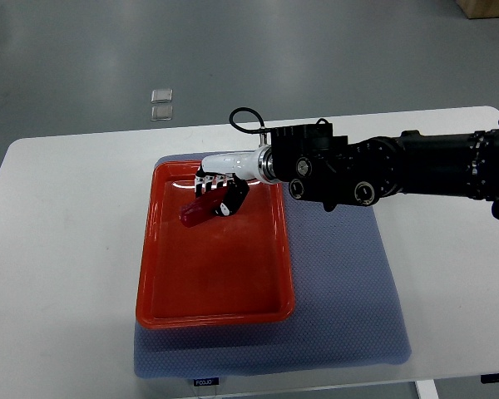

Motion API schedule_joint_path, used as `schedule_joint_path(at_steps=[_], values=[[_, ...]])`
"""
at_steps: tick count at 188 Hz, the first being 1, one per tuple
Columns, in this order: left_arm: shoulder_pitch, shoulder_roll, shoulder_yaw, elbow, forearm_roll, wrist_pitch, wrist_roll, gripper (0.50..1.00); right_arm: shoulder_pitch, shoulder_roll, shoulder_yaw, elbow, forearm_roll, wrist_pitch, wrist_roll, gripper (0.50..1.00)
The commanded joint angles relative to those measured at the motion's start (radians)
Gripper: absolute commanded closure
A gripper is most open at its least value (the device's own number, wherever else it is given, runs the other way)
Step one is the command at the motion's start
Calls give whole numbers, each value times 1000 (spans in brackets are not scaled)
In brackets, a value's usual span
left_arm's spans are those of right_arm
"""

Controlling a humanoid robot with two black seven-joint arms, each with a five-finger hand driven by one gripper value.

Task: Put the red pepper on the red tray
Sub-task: 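Lift the pepper and carry it with the right hand over the tray, then lower the pepper into the tray and open the right hand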

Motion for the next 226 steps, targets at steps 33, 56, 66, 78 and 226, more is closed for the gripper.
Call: schedule_joint_path(at_steps=[33, 56, 66, 78, 226], values=[[0, 0, 0, 0, 0, 0, 0, 500, -39, 1, 0, -18, 8, -1, 0, 1000], [0, 0, 0, 0, 0, 0, 0, 500, -57, 1, 7, -16, 11, -1, 0, 991], [0, 0, 0, 0, 0, 0, 0, 500, -71, 1, 9, -16, 11, -3, 0, 961], [0, 0, 0, 0, 0, 0, 0, 500, -83, 1, 9, -16, 11, -3, 2, 928], [0, 0, 0, 2, -1, 0, 0, 500, -89, 1, 111, -18, 14, -3, 14, 668]])
